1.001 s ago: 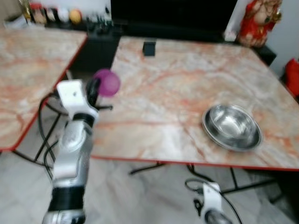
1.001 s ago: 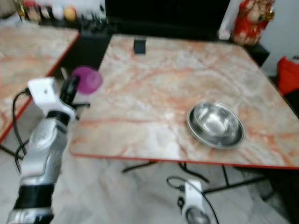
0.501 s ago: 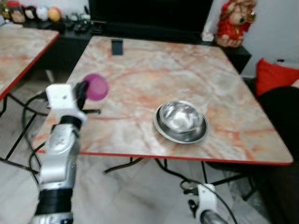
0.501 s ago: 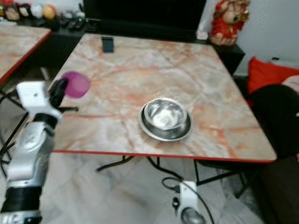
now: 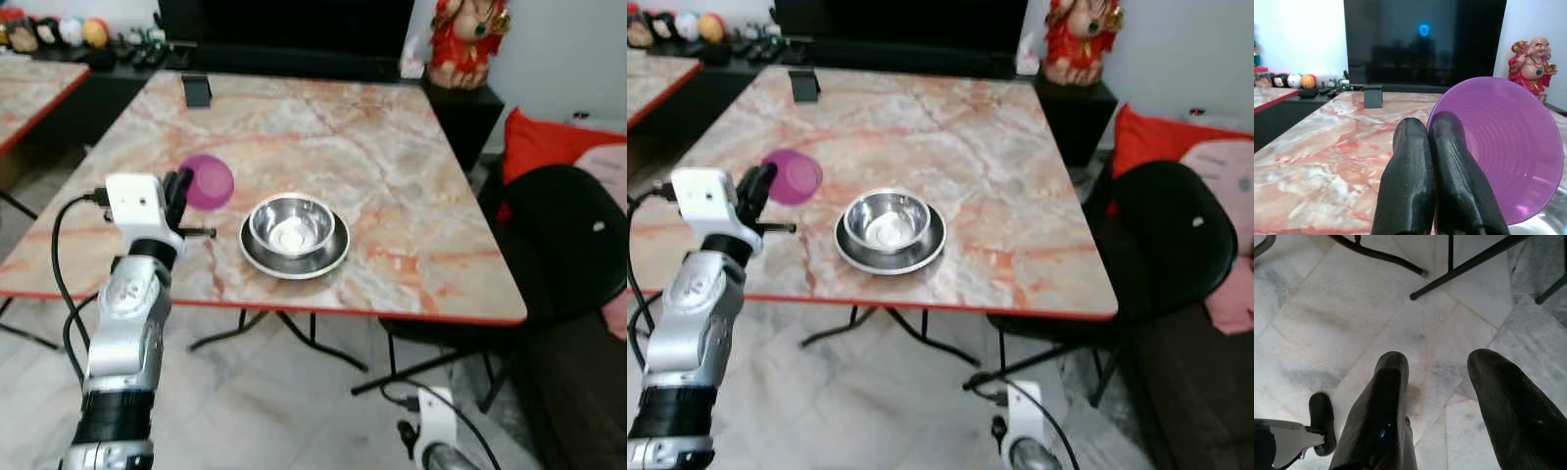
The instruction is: Setting the table
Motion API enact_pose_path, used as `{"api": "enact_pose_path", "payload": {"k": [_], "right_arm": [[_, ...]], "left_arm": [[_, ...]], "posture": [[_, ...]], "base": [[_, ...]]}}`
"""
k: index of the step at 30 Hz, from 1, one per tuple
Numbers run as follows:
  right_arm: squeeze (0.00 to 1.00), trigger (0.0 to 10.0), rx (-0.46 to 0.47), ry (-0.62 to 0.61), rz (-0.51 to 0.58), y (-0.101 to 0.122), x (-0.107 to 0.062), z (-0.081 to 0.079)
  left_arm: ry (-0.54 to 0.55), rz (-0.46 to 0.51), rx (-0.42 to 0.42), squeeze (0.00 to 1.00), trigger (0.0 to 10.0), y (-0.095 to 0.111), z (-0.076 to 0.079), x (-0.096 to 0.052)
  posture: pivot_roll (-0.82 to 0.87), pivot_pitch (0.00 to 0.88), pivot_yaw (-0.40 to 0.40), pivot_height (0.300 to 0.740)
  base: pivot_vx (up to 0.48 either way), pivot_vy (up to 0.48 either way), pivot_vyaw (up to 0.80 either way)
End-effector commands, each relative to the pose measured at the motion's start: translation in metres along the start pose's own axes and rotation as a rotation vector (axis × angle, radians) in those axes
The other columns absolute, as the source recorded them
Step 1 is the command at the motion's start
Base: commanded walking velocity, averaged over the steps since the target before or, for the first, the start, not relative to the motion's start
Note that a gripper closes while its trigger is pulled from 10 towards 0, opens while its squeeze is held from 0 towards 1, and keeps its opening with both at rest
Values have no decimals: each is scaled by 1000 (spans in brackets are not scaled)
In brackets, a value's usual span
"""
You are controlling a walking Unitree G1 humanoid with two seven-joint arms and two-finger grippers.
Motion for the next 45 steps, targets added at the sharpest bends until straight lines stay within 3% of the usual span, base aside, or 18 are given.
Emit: {"api": "enact_pose_path", "payload": {"k": [1, 11, 35, 41, 45], "right_arm": [[0, 10000, -4, -10, 9, 3, 0, 5], [0, 10000, -8, -10, 12, 5, 1, 6], [0, 10000, -13, -7, 11, 5, 1, 6], [0, 10000, -17, -2, 10, 6, 1, 6], [0, 10000, -18, 0, 10, 6, 1, 5]], "left_arm": [[-3, 22, 8, 0, 10000, 6, -1, 1], [16, 30, -16, 0, 10000, 10, -5, 3], [2, 43, -50, 0, 10000, 16, -2, 10], [9, 55, -123, 0, 10000, 29, -6, 21], [16, 39, -170, 0, 10000, 36, -11, 36]], "posture": [[50, 0, -67, 740], [47, 15, -76, 740], [46, 26, -77, 740], [53, 29, -79, 740], [52, 28, -78, 740]], "base": [[0, 0, 0], [0, 0, 0], [266, 0, 0], [0, 0, 0], [0, 0, 0]]}}
Point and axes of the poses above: a point about 5 cm out from each wrist's last joint towards the gripper, its own x axis pointing out of the wrist towards the gripper, its own y axis along the axis of the wrist's last joint, z = x × y, the point moved 3 cm from there along x, pointing out of the wrist towards the gripper, and after that the axes turned 7 degrees about -x, right-handed, at the moved point
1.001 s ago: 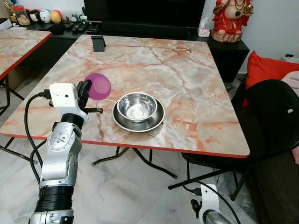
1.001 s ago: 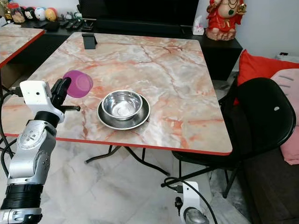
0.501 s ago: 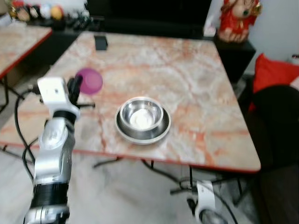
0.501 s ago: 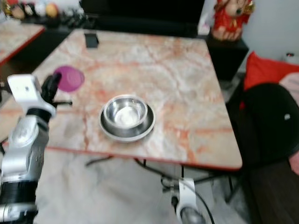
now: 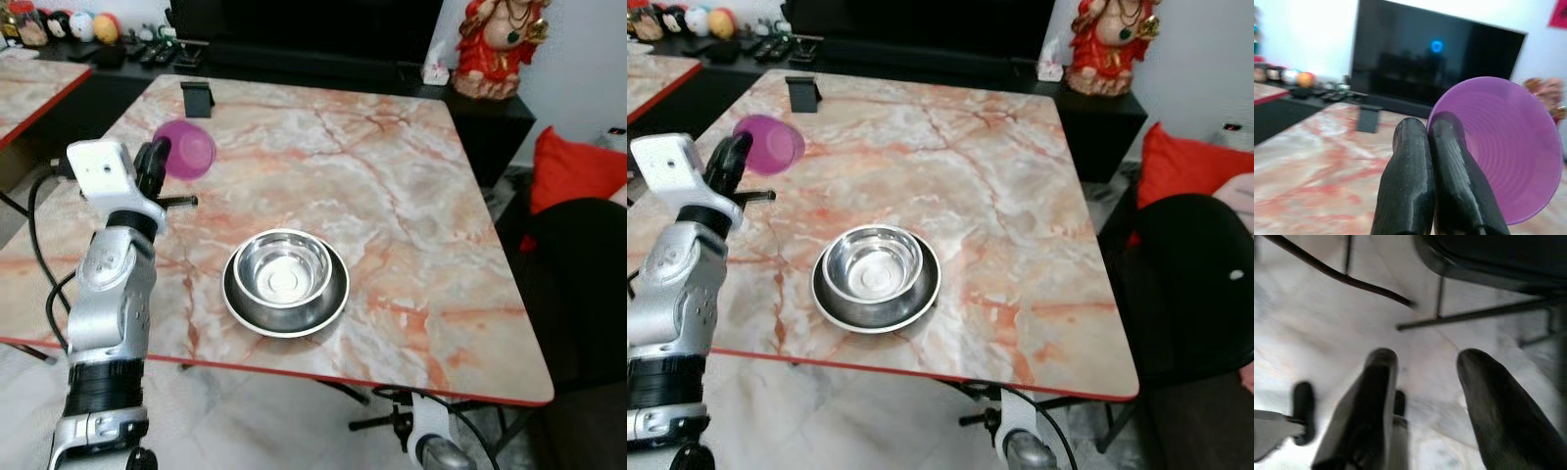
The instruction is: Setting the table
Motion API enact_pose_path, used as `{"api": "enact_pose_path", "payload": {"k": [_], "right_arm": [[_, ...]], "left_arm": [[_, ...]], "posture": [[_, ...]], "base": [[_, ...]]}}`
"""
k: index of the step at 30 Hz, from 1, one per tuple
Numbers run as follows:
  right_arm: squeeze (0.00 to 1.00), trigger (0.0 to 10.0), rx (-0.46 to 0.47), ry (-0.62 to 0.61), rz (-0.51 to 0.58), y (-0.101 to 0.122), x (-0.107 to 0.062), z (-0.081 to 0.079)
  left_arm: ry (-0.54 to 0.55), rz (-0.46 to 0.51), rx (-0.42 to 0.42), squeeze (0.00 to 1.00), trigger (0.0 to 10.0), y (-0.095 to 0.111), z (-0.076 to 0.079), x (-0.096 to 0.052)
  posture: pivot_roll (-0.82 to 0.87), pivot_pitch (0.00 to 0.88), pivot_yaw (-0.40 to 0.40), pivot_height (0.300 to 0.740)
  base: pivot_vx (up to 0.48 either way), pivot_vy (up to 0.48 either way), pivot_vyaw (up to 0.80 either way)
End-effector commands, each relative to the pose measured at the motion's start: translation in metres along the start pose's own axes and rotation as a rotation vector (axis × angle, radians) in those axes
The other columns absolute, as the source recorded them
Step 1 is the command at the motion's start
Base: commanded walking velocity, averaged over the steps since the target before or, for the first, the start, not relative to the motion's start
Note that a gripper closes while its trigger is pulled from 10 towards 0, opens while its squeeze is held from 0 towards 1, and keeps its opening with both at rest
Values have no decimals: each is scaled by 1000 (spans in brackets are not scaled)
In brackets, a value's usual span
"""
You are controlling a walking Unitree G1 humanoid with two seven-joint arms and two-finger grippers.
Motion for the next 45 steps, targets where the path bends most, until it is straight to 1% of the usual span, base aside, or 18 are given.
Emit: {"api": "enact_pose_path", "payload": {"k": [1, 3, 4, 7, 8, 10, 11, 13, 14, 15, 18, 22, 24, 29, 30, 41, 42, 45], "right_arm": [[0, 10000, -1, -8, -4, -2, 0, 4], [0, 10000, -1, -7, -4, -1, 0, 4], [0, 10000, -1, -7, -4, -1, 0, 4], [0, 10000, -8, -1, -8, -1, 0, 3], [0, 10000, -8, -1, -8, -1, 0, 3], [0, 10000, -3, 2, -8, -1, 0, 3], [0, 10000, -3, 2, -8, -1, 0, 3], [0, 10000, 0, 5, -8, -1, 0, 2], [0, 10000, 0, 5, -8, -1, 0, 2], [0, 10000, 2, 5, -8, -1, 0, 2], [0, 10000, 7, 5, -7, -1, 0, 1], [0, 10000, 10, 8, -9, -2, 0, 0], [0, 10000, 10, 11, -11, -2, 0, -1], [0, 10000, 13, 15, -12, -2, 0, -2], [0, 10000, 16, 15, -12, -2, 0, -2], [0, 10000, 19, 19, -14, -2, 0, -3], [0, 10000, 20, 19, -16, -2, 0, -3], [0, 10000, 22, 17, -17, -2, 0, -3]], "left_arm": [[29, -60, -18, 0, 10000, -4, -6, 9], [77, -135, -24, 0, 10000, -11, -13, 19], [77, -135, -24, 0, 10000, -11, -13, 19], [158, -215, -11, 0, 10000, -18, -24, 31], [158, -215, -11, 0, 10000, -18, -24, 31], [162, -277, 5, 0, 10000, -22, -24, 38], [163, -284, 8, 0, 10000, -23, -24, 38], [182, -401, -52, 0, 10000, -35, -23, 40], [182, -401, -52, 0, 10000, -35, -23, 40], [200, -439, -55, 0, 10000, -38, -25, 42], [177, -481, -7, 0, 10000, -39, -23, 44], [166, -539, -6, 0, 10000, -44, -23, 44], [164, -571, 20, 0, 10000, -50, -23, 41], [164, -620, 27, 0, 10000, -60, -22, 35], [169, -651, 38, 0, 10000, -64, -22, 33], [198, -678, 61, 0, 10000, -71, -26, 28], [222, -683, 58, 0, 10000, -73, -30, 26], [235, -693, 44, 0, 10000, -78, -31, 23]], "posture": [[51, 28, -79, 740], [52, 29, -79, 740], [52, 29, -79, 740], [54, 29, -82, 740], [54, 29, -82, 740], [51, 26, -79, 740], [51, 26, -79, 740], [51, 23, -74, 740], [51, 23, -74, 740], [48, 23, -73, 740], [53, 23, -68, 740], [58, 21, -64, 740], [62, 14, -58, 740], [58, 11, -55, 740], [57, 12, -56, 740], [62, 17, -55, 740], [61, 19, -54, 740], [58, 20, -54, 740]], "base": [[0, 0, 0], [0, 0, 0], [0, 0, 0], [0, 0, 0], [0, 0, 0], [0, 0, 0], [0, 0, 0], [0, 0, 0], [0, 0, 0], [0, 0, 0], [0, 0, 0], [0, 0, 0], [0, 0, 0], [0, 0, 0], [0, 0, 0], [0, 0, 0], [0, 0, 0], [0, 0, 0]]}}
Point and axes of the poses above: a point about 5 cm out from each wrist's last joint towards the gripper, its own x axis pointing out of the wrist towards the gripper, its own y axis along the axis of the wrist's last joint, z = x × y, the point moved 3 cm from there along x, pointing out of the wrist towards the gripper, and after that the axes turned 7 degrees about -x, right-handed, at the moved point
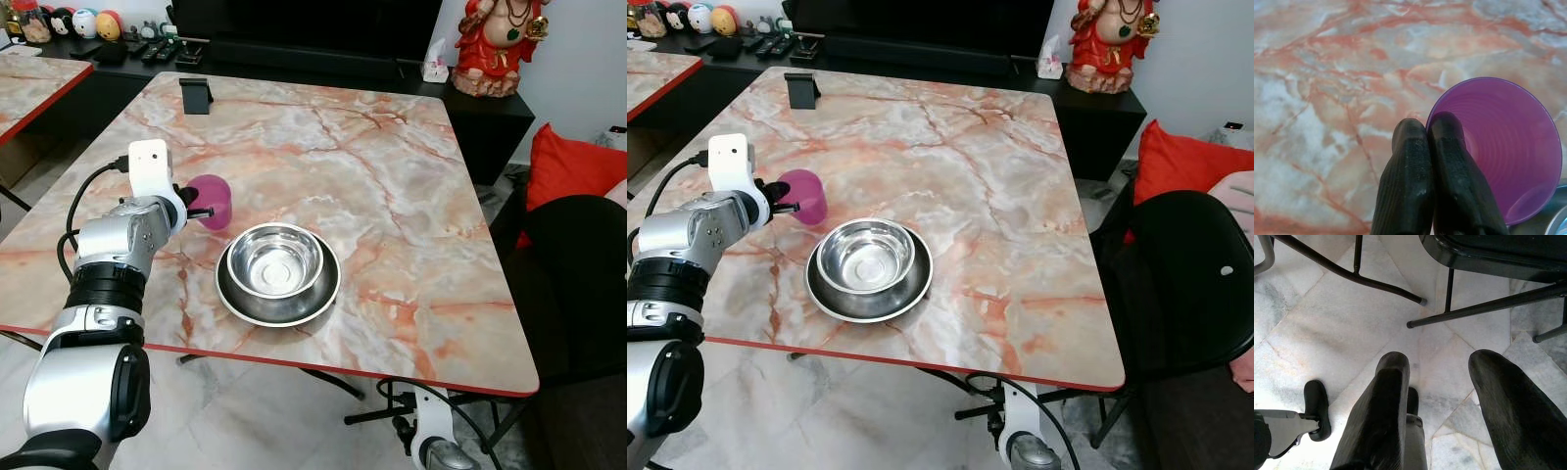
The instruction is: Setting the table
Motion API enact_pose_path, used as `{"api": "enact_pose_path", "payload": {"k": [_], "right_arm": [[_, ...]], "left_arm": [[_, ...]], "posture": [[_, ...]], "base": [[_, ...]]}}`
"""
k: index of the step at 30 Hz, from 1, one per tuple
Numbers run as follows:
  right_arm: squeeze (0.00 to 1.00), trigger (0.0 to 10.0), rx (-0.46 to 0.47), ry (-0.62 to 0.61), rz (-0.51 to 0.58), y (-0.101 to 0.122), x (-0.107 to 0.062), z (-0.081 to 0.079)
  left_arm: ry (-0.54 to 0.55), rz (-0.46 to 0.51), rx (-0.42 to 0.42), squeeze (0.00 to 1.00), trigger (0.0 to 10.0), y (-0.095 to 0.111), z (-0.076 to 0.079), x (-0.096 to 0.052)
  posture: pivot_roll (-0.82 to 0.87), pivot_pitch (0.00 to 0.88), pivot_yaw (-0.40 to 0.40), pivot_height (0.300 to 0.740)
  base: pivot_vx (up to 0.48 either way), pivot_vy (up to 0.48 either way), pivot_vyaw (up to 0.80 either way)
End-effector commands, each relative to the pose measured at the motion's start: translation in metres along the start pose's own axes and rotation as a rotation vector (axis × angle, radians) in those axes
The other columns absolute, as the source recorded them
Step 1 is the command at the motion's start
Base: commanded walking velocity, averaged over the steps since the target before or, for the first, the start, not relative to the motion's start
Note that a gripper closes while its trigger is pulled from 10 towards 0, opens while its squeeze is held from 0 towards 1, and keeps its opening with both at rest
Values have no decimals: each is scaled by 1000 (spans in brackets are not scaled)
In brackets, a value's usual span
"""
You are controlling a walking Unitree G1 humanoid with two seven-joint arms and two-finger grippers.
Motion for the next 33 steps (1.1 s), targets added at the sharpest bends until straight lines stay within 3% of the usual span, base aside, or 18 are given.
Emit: {"api": "enact_pose_path", "payload": {"k": [1, 21, 22, 23, 28, 30, 31, 33], "right_arm": [[0, 10000, 11, -5, -6, 0, 0, 1], [0, 10000, 9, -8, -9, -1, 0, 2], [0, 10000, 8, -8, -9, -1, 0, 2], [0, 10000, 7, -8, -10, -1, 0, 2], [0, 10000, 7, -7, -10, -1, 0, 2], [0, 10000, 6, -7, -10, -1, 0, 2], [0, 10000, 5, -7, -11, -1, 0, 2], [0, 10000, 4, -5, -10, -1, 0, 2]], "left_arm": [[3, -40, -12, 0, 10000, -12, 0, 2], [-8, -40, -26, 0, 10000, -14, 4, 3], [-7, -39, -27, 322, 10000, -13, 4, 3], [-7, -39, -28, 365, 10000, -13, 4, 3], [-16, -36, -35, 310, 10000, -13, 5, 3], [-14, -25, -36, 361, 10000, -11, 6, 3], [-13, -15, -30, 1000, 10000, -9, 6, 3], [-27, -13, -27, 1000, 10000, -8, 10, 2]], "posture": [[58, 20, -54, 740], [58, 27, -57, 740], [58, 28, -57, 740], [58, 28, -57, 740], [57, 29, -57, 740], [58, 29, -57, 740], [58, 29, -57, 740], [58, 30, -57, 740]], "base": [[0, 0, 0], [0, 0, 0], [0, 0, 0], [0, 0, 0], [0, 0, 0], [0, 0, 0], [0, 0, 0], [0, 0, 0]]}}
Point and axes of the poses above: a point about 5 cm out from each wrist's last joint towards the gripper, its own x axis pointing out of the wrist towards the gripper, its own y axis along the axis of the wrist's last joint, z = x × y, the point moved 3 cm from there along x, pointing out of the wrist towards the gripper, and after that the axes turned 7 degrees about -x, right-handed, at the moved point
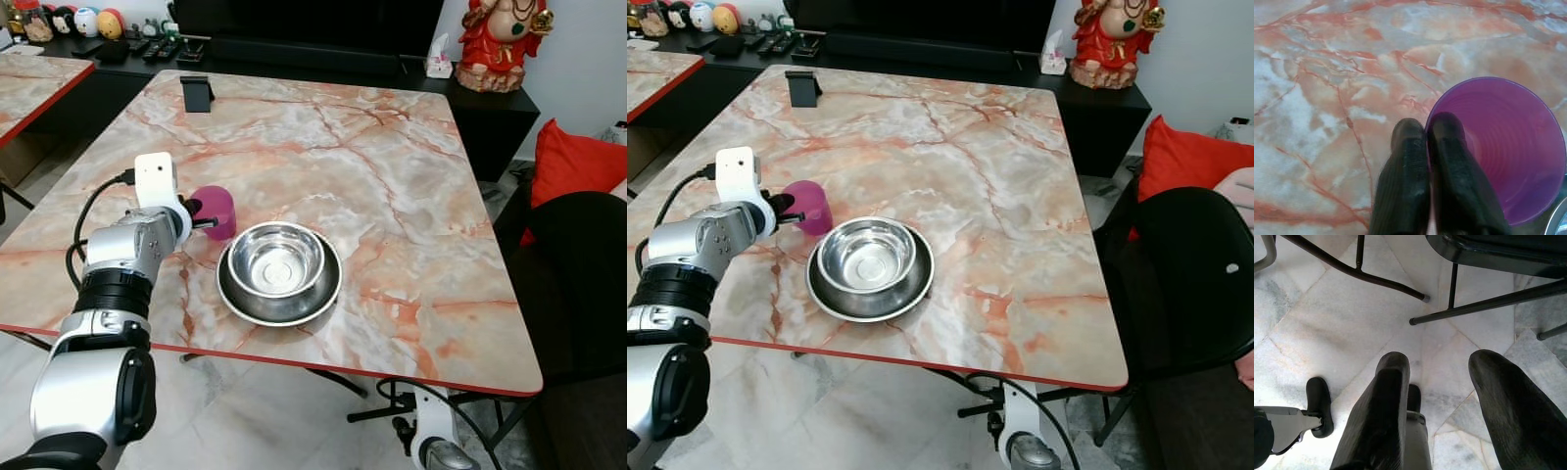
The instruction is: Setting the table
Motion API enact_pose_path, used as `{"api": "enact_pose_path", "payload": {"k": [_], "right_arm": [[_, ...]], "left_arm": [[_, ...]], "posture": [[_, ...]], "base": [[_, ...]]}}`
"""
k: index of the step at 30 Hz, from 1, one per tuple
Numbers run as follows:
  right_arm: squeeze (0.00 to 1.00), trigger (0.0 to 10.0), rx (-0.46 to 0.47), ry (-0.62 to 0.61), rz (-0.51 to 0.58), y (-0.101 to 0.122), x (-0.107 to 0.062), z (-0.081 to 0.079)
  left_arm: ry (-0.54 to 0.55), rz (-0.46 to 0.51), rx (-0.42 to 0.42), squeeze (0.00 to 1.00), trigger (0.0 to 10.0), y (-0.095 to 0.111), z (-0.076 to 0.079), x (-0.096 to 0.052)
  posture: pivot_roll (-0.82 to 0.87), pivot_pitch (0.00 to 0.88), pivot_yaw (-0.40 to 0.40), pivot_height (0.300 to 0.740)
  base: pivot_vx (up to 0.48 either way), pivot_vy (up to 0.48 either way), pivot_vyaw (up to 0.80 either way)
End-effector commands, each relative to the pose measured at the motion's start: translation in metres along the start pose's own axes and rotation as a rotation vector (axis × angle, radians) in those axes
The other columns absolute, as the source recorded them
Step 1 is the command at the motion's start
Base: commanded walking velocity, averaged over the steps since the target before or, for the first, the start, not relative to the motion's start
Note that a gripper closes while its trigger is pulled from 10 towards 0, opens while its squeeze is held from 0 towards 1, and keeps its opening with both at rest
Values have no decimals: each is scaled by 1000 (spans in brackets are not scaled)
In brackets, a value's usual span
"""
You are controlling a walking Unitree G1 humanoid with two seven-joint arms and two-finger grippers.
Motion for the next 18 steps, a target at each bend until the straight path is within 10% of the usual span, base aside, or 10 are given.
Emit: {"api": "enact_pose_path", "payload": {"k": [1, 2, 18], "right_arm": [[0, 10000, 3, -5, -5, 0, 0, 2], [0, 10000, 3, -3, -5, 0, 0, 2], [0, 10000, 3, -3, -5, 0, 0, 2]], "left_arm": [[-16, 17, 0, 1000, 10000, 5, 7, -1], [-18, 21, -1, 0, 10000, 6, 7, -1], [-12, 62, -8, 133, 10000, 18, 8, -3]], "posture": [[58, 29, -58, 740], [57, 30, -56, 740], [60, 30, -57, 740]], "base": [[0, 0, 0], [0, 0, 0], [0, 0, 0]]}}
Point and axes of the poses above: a point about 5 cm out from each wrist's last joint towards the gripper, its own x axis pointing out of the wrist towards the gripper, its own y axis along the axis of the wrist's last joint, z = x × y, the point moved 3 cm from there along x, pointing out of the wrist towards the gripper, and after that the axes turned 7 degrees about -x, right-handed, at the moved point
